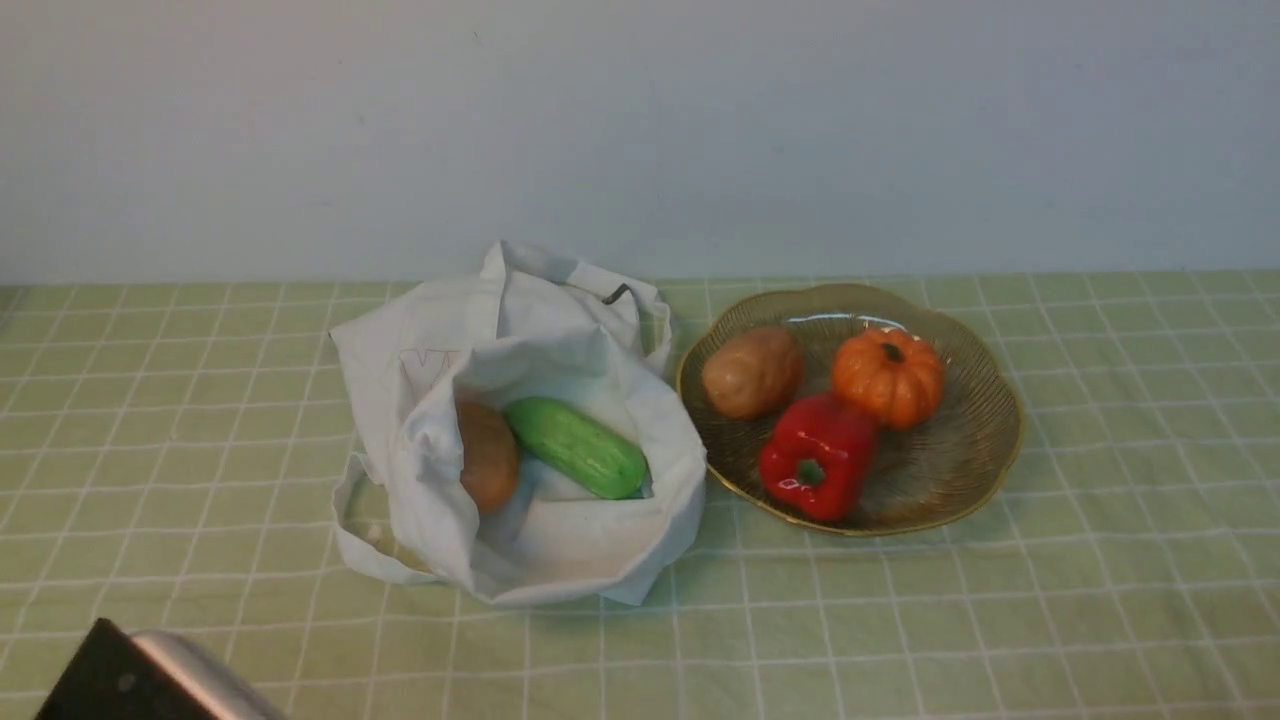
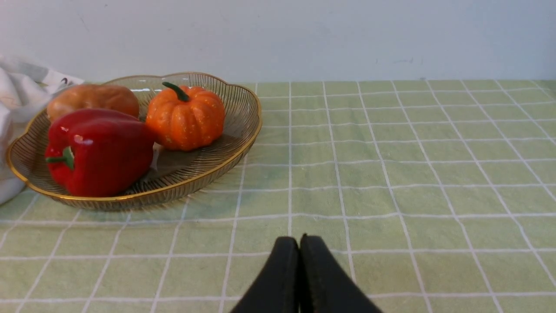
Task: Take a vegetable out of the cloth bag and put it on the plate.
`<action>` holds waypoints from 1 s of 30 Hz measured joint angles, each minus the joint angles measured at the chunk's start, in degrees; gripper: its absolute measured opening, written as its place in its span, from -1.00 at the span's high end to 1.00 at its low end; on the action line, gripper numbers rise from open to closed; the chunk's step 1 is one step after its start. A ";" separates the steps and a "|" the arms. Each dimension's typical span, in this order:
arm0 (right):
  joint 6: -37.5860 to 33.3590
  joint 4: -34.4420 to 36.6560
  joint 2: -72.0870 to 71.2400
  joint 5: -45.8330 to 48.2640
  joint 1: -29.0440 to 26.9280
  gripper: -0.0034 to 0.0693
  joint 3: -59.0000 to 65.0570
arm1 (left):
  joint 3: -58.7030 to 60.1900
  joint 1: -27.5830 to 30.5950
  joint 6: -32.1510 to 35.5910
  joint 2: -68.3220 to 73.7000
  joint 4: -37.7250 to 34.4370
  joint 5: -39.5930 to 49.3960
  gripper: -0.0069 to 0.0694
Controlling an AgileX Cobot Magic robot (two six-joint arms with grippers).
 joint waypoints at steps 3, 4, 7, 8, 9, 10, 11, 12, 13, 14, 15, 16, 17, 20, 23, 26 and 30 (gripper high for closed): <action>0.00 0.00 0.00 0.00 0.00 0.95 0.00 | 1.81 5.02 -2.44 -8.40 6.64 -0.66 0.83; 0.00 0.00 0.00 0.00 0.00 0.95 0.00 | 2.86 7.27 -4.18 -11.40 9.68 -0.66 0.83; 0.00 0.00 0.00 0.00 0.00 0.95 0.00 | 5.60 14.20 -10.26 -19.69 16.66 -0.66 0.83; 0.00 0.00 0.00 0.00 0.00 0.95 0.00 | 6.81 16.54 -12.94 -22.39 18.89 -0.66 0.83; 0.00 0.00 0.00 0.00 0.00 0.95 0.00 | 7.85 18.28 -14.60 -24.37 20.22 -0.66 0.83; 0.00 0.00 0.00 0.00 0.00 0.95 0.00 | 9.47 20.56 -18.38 -27.03 23.14 -0.60 0.83; 0.00 0.00 0.00 0.00 0.00 0.95 0.00 | 10.81 22.11 -20.83 -28.87 25.00 -0.60 0.83; 0.00 0.00 0.00 0.00 0.00 0.95 0.00 | 11.30 22.37 -21.29 -29.20 25.35 -0.60 0.83; 0.00 0.00 0.00 0.00 0.00 0.95 0.00 | 12.25 23.61 -23.70 -30.95 27.31 -0.33 0.83; 0.00 0.00 0.00 0.00 0.00 0.95 0.00 | 12.83 24.19 -25.32 -32.11 28.44 -0.11 0.83; 0.00 0.00 0.00 0.00 0.00 0.95 0.00 | 12.98 24.41 -26.60 -33.30 29.33 0.47 0.83; 0.00 0.00 0.00 0.00 0.00 0.95 0.00 | 12.98 24.46 -27.24 -34.05 29.75 1.26 0.83; 0.00 0.00 0.00 0.00 0.00 0.95 0.00 | 12.98 24.46 -27.50 -34.44 29.98 2.19 0.83; 0.00 0.00 0.00 0.00 0.00 0.95 0.00 | 13.11 24.34 -27.68 -34.69 30.22 4.33 0.83; 0.00 0.00 0.00 0.00 0.00 0.95 0.00 | 13.18 24.00 -27.78 -34.69 30.28 4.69 0.83; 0.00 0.00 0.00 0.00 0.00 0.95 0.00 | 13.18 23.36 -27.85 -34.69 30.28 4.84 0.83; 0.00 0.00 0.00 0.00 0.00 0.95 0.00 | 13.18 22.01 -27.85 -34.69 30.28 4.89 0.83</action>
